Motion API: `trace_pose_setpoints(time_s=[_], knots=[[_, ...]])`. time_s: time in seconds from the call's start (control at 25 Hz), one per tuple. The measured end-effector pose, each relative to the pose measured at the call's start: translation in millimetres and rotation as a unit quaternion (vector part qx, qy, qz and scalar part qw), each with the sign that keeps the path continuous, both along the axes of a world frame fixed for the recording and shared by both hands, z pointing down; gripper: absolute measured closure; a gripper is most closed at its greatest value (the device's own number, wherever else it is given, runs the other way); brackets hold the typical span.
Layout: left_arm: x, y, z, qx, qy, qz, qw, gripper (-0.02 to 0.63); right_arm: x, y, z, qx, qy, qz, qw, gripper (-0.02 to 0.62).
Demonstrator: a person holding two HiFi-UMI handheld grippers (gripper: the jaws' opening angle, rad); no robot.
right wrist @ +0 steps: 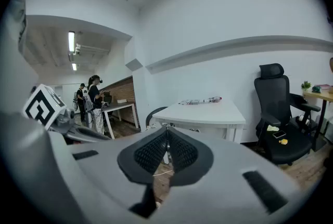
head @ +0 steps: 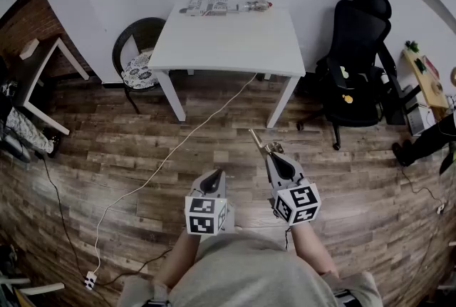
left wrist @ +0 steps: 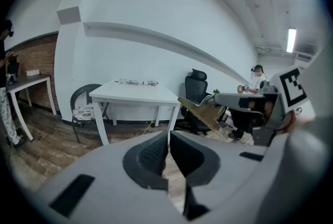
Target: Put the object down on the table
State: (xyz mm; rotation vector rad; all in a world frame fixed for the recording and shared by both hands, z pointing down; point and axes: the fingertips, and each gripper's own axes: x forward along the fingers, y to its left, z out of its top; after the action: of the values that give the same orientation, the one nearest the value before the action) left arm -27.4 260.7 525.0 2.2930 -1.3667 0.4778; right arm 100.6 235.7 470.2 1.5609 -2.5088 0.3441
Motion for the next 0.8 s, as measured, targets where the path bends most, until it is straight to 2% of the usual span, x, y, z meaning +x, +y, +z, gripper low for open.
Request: trace_pose_setpoints(time_s=[0.2, 0.48, 0.8], knots=[[-4, 41, -22, 0.021, -0.005, -0.028, 0.9994, 0.591, 13, 49, -2, -0.003, -0.006, -0.001, 1.0, 0.588], [-15, 60, -36, 0.032, 0.007, -0.059, 0.9977, 0.591, 17, 76, -13, 0.015, -0.006, -0.001, 1.0, 0.588], [-9, 73, -36, 0.033, 0.016, -0.059, 0.9976, 0.591, 19, 86, -16, 0.02, -0.007, -0.001, 1.0, 0.588]])
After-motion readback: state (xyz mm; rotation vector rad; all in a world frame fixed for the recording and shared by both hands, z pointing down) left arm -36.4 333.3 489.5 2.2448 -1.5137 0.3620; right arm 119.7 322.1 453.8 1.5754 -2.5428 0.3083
